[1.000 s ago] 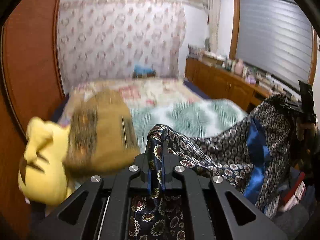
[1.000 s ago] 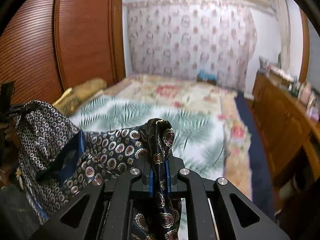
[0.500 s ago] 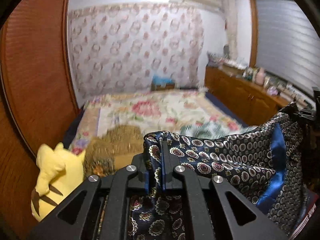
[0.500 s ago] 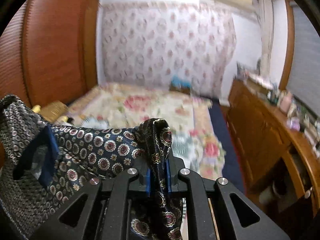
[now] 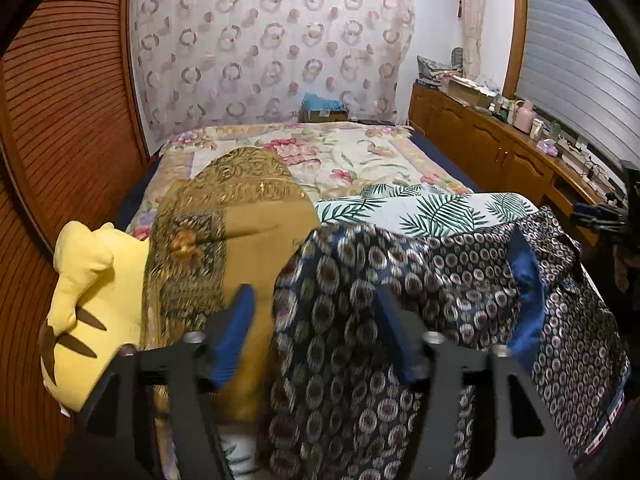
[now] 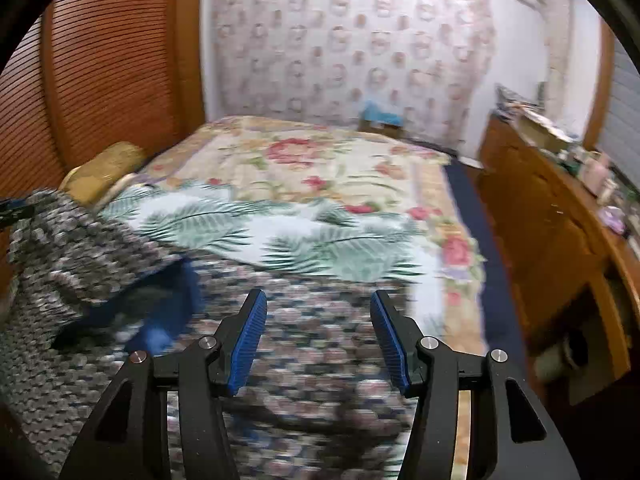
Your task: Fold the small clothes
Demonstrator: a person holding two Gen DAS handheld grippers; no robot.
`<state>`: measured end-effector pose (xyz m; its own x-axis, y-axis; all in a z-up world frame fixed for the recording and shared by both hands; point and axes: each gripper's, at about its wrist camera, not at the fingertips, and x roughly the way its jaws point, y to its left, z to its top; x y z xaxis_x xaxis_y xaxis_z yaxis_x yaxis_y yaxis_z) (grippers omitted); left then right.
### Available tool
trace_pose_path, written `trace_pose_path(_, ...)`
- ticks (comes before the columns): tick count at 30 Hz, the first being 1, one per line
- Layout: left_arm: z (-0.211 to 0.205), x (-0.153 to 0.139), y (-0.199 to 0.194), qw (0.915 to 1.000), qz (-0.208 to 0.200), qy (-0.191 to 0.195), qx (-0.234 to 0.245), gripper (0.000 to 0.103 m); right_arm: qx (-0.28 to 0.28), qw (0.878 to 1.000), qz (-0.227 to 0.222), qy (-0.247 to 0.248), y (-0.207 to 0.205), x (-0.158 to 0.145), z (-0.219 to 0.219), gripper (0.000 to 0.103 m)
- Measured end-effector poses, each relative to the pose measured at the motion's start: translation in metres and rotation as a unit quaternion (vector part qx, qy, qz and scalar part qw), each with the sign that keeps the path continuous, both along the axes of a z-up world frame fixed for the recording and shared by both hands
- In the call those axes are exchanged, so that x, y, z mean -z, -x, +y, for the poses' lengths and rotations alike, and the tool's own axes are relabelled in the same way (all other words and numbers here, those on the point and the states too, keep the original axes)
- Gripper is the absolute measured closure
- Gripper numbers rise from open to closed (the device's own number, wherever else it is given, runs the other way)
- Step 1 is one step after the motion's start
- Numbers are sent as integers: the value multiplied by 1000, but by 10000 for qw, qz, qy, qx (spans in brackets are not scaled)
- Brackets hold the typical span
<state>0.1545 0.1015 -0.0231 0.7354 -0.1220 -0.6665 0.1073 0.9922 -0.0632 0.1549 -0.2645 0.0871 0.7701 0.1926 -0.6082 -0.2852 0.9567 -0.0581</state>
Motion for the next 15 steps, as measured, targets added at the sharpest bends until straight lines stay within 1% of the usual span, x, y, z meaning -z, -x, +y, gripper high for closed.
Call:
trace_pose_path(3, 7, 0, 13, 10000, -31, 57, -24, 34, -324, 9994, 107, -55, -4, 8, 21, 47)
trace_pose_path(6, 11, 4, 29, 9999, -87, 13, -100, 34, -524, 9983, 235, -49, -9, 17, 36, 47)
trace_pose_path(9, 13, 14, 38, 10000, -12, -14, -97, 34, -616, 9971, 434, -92, -24, 31, 46, 47)
trace_pose_path(11, 12, 26, 40, 9999, 112, -44, -109, 34, -613, 9963, 589, -113, -34, 46, 48, 47)
trace_pose_path(15, 12, 41, 39, 9994, 286, -72, -166, 34, -586, 9951, 789, -130, -53, 58, 50, 47)
